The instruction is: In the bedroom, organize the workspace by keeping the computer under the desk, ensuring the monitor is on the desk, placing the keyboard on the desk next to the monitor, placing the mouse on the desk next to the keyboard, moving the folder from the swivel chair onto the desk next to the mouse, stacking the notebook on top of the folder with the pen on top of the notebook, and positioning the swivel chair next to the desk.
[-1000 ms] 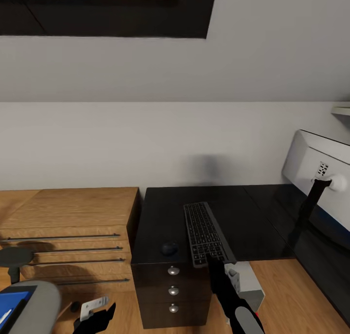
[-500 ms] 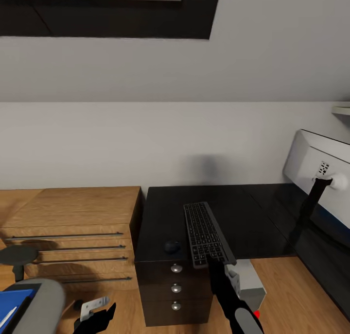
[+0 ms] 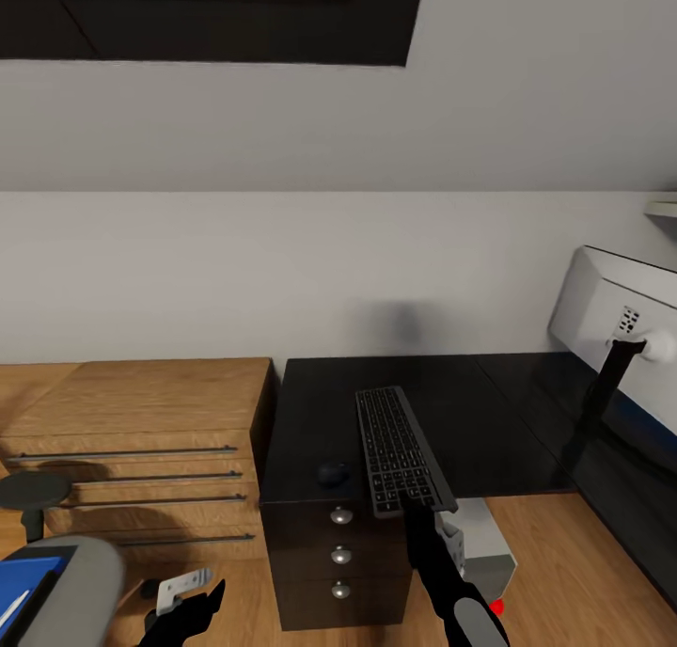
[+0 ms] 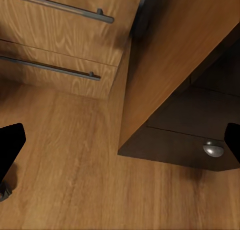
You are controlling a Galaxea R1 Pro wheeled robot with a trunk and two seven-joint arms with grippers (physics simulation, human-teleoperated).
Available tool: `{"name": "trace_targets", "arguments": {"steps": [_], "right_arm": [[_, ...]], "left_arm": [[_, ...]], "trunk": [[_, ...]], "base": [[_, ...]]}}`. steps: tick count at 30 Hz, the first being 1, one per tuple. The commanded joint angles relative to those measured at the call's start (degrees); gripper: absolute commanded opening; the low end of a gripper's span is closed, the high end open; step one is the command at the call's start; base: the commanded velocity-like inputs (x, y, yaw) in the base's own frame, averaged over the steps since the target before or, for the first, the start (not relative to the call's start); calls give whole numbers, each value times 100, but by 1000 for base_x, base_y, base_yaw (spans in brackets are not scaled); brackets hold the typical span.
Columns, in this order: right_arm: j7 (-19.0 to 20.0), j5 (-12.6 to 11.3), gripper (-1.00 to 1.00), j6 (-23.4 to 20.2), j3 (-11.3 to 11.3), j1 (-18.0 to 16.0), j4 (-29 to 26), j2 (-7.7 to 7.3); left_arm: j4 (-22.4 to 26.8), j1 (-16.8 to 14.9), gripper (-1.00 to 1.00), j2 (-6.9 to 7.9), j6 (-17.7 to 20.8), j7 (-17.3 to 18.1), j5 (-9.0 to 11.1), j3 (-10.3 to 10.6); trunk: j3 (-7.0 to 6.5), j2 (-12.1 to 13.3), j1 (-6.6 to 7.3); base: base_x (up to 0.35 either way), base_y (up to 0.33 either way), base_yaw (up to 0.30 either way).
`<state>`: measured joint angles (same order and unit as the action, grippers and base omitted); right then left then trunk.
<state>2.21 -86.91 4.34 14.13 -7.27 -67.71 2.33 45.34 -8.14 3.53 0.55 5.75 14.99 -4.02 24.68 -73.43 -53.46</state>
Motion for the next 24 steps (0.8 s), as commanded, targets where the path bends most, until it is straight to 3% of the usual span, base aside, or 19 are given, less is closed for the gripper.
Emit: {"name": "trace_targets", "arguments": {"steps": [1, 8, 9, 24], "right_arm": [[-370, -89, -100, 40, 9, -2, 12, -3], [-370, -89, -100, 40, 8, -2, 12, -5], [-370, -89, 100, 40, 8, -2, 12, -5], [-370, -89, 100, 40, 2, -2, 10, -6]], "left_arm": [[-1, -3, 100, -1, 6, 38, 53, -11], [-3, -3, 100, -1, 14, 37, 48, -11], [-4, -3, 100, -1, 14, 38, 48, -11], [-28, -3, 100, 0, 5, 40, 42, -4]], "trunk": [[7, -3, 0], [7, -3, 0], [7, -3, 0], [7, -3, 0]], "base": [[0, 0, 0], [0, 0, 0], [0, 0, 0], [-31, 0, 0]]}}
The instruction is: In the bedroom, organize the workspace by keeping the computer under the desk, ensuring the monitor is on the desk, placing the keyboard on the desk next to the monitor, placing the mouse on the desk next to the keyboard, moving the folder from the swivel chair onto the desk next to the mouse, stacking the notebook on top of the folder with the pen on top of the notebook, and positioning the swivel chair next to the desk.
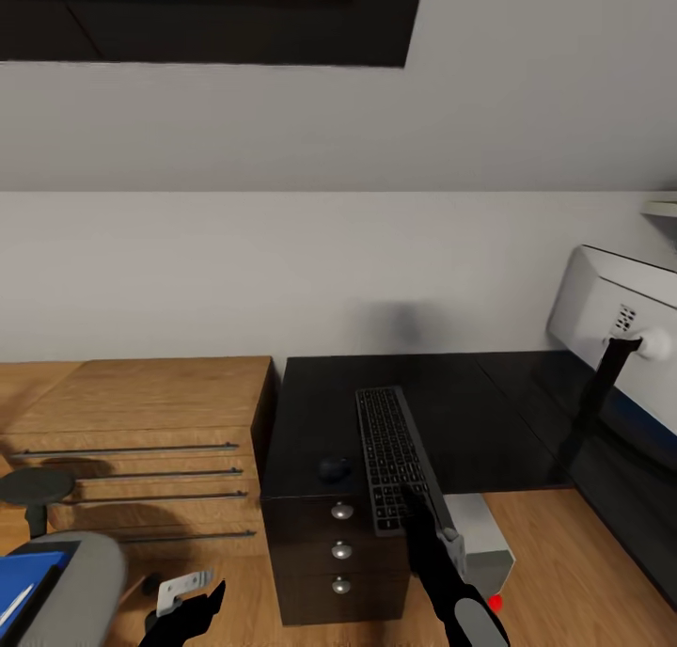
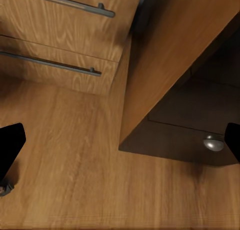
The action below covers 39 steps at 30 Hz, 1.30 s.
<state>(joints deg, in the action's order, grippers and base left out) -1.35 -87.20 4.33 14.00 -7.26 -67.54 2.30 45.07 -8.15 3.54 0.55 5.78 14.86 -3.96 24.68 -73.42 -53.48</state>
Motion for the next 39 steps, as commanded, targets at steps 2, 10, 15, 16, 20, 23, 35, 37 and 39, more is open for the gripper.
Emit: {"name": "trace_targets", "arguments": {"steps": [2, 10, 15, 16, 20, 23, 35, 37, 39], "right_arm": [[-14, -60, 100, 42, 15, -4, -5, -2], [-21, -60, 100, 42, 31, -4, 43, 1], [-23, -56, 100, 45, 40, -4, 150, 12], [-23, -53, 100, 49, 40, -4, 161, 14], [-15, -43, 100, 63, 41, -4, 252, 15], [-15, -30, 100, 77, 41, -4, 370, 16], [-58, 7, 100, 101, 33, -4, 677, -1], [-58, 26, 100, 329, 29, -5, 1253, -19], [-58, 65, 100, 528, 35, -6, 1458, -17]], "left_arm": [[-4, -3, 100, -2, 6, 37, 53, -10], [-7, -3, 100, 4, 15, 37, 53, -16], [-7, -3, 100, 0, 16, 37, 52, -11], [-7, -3, 100, -1, 16, 37, 52, -12], [-7, -3, 100, -1, 16, 37, 52, -9], [-9, -3, 100, -2, 16, 37, 52, -9], [-8, -3, 100, 18, 23, 37, 52, -9], [-7, -4, 100, 13, 24, 38, 45, 0], [-7, -3, 100, 9, 24, 38, 44, 0]], "trunk": [[6, -4, 2], [6, -4, 2], [6, -4, 2], [6, -4, 2], [6, -4, 2], [6, -4, 2], [6, -4, 2], [-12, 36, 24], [-48, 117, 68]], "base": [[-258, 0, 0], [-320, 0, 0], [-333, -42, 0], [-333, -72, 0], [-333, -93, 0], [-330, -135, 0], [-231, -136, 0], [-36, -25, 0], [-13, -9, 0]]}}
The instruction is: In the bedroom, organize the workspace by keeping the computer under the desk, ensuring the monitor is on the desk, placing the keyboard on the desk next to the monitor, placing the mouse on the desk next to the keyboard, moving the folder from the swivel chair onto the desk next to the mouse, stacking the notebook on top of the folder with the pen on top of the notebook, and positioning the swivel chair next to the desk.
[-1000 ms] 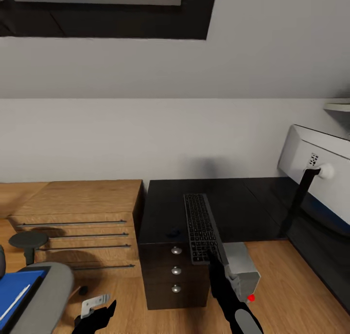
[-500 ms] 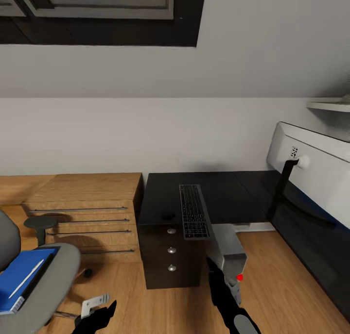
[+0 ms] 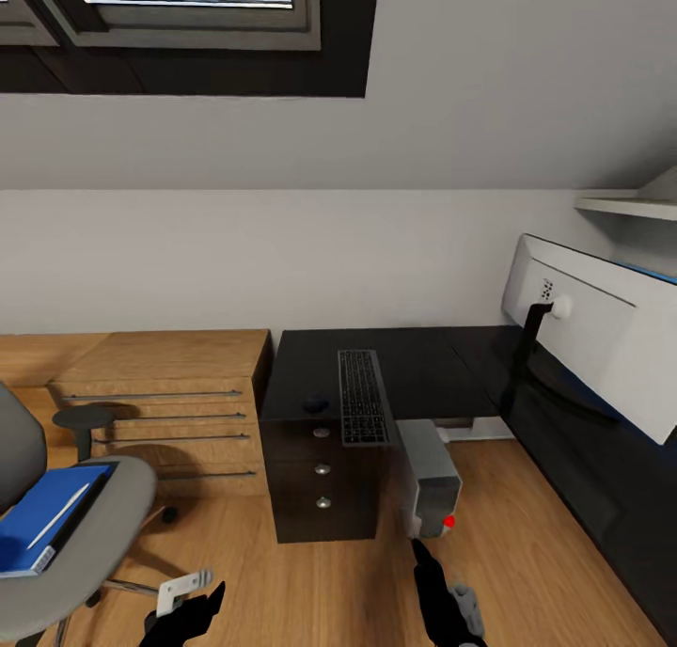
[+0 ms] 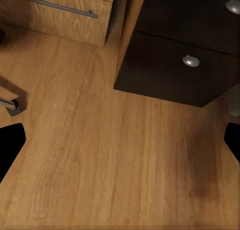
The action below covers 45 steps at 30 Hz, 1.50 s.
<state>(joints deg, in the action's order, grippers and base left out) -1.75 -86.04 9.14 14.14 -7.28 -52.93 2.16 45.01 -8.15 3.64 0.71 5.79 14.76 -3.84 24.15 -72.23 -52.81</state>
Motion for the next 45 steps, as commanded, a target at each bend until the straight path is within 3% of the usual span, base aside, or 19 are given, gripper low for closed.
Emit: {"name": "trace_targets", "arguments": {"steps": [1, 5, 8, 9, 12, 16, 18, 21, 25, 26, 30, 31, 34, 37, 45], "right_arm": [[-18, -20, 100, 167, 28, -5, 82, -1], [-10, 280, 100, 863, 64, -3, 323, 8], [-8, 610, 100, 1356, 80, 1, 440, -4], [-9, 899, 100, 1859, 74, 5, 755, -58], [-13, 985, 100, 2260, 74, 6, 1052, -190], [10, 1029, 100, 2583, 89, 7, 1337, -258], [23, 1049, 100, 2816, 120, 10, 1513, -275], [29, 1109, 100, 2930, 379, 9, 1837, -211], [34, 1244, 100, 2997, 761, 11, 2065, -149], [34, 1364, 100, 3034, 986, 11, 2123, -136], [30, 1710, 100, 3146, 1464, 9, 2217, -111], [25, 1899, 100, 3220, 1671, 8, 2270, -103], [20, 2206, 100, 3367, 1933, 8, 2428, -92], [18, 2366, 100, 3469, 2043, 7, 2597, -88], [1, 2471, 100, 3534, 2085, 0, 2745, -85]], "left_arm": [[-1, -3, 100, -2, 8, 37, 54, -11], [-49, -2, 100, -1, 3, -41, 54, -11], [-373, -2, 100, 1, -37, -347, 47, -12], [-718, -2, 100, -21, -198, -966, 37, -2], [-827, -2, 100, -56, -528, -1421, 41, 3], [-884, -2, 100, -127, -795, -1666, 48, 6], [-909, -2, 100, -233, -908, -1771, 51, 6], [-1028, -2, 100, -403, -963, -1853, 6, 13], [-1151, -3, 100, -489, -992, -1962, -191, 22], [-1183, -5, 100, -510, -1008, -2036, -334, 23], [-1217, -3, 100, -535, -1026, -2245, -562, 24], [-1228, -3, 100, -543, -1030, -2382, -625, 24], [-1240, -2, 100, -551, -1035, -2692, -690, 28], [-1245, -2, 100, -555, -1037, -2895, -713, 31], [-1303, -2, 100, -639, -1038, -3032, -728, 33]], "trunk": [[-12, 38, 23], [-84, 198, 111], [-138, 319, 177], [-156, 359, 199], [-210, 479, 265], [-282, 640, 352], [-318, 720, 396], [-371, 840, 462], [-443, 1000, 550], [-461, 1041, 572], [-533, 1201, 660], [-551, 1241, 682], [-605, 1361, 748], [-659, 1482, 814], [-802, 1803, 989]], "base": [[-9, -6, 0], [-4, -3, 0], [-2, -1, 0], [0, 0, 0], [0, 0, 0], [0, 0, 0], [0, 0, 0], [0, 0, 0], [0, 0, 0], [0, 0, 0], [0, 0, 0], [0, 0, 0], [0, 0, 0], [0, 0, 0], [-97, 0, 0]]}}
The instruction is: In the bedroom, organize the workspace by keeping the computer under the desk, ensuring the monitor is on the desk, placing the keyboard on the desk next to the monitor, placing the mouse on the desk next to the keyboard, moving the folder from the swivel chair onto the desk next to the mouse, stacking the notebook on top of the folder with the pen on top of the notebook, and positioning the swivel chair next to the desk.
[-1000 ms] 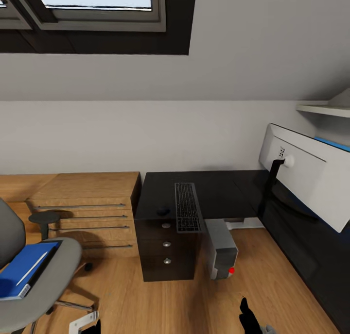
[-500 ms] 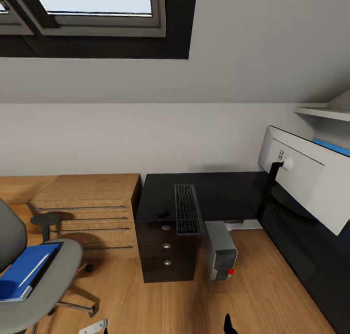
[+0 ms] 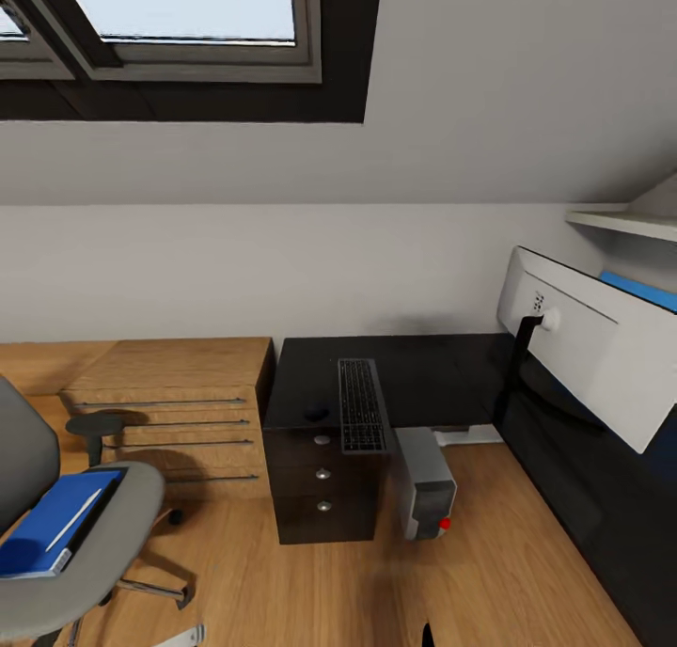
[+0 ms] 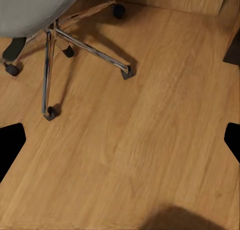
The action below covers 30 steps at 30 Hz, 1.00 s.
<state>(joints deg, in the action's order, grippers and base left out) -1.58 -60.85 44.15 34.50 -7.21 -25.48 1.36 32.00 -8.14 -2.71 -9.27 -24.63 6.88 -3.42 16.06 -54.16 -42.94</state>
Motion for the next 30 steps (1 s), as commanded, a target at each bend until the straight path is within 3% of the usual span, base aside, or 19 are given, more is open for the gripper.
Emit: {"name": "trace_targets", "arguments": {"steps": [1, 13, 25, 30], "right_arm": [[-24, -44, 100, 36, 52, -9, 20, -6], [-36, -41, 100, 46, 48, -18, 104, -7], [-36, -41, 100, 74, 48, -18, 120, -4], [-36, -41, 100, 360, 48, -18, 161, 61]], "left_arm": [[-43, -3, 100, -23, -39, 5, 57, -9], [-71, -3, 100, -45, -39, -7, 52, -9], [-71, -5, 100, -46, -37, 7, 51, -1], [-71, -4, 100, -46, -39, 10, 51, -1]], "trunk": [[-11, 36, 25], [-202, 518, 288], [-415, 999, 552], [-528, 1199, 662]], "base": [[-304, 0, 0], [-330, -128, 178], [-287, -231, 23], [-275, -244, 1]]}}
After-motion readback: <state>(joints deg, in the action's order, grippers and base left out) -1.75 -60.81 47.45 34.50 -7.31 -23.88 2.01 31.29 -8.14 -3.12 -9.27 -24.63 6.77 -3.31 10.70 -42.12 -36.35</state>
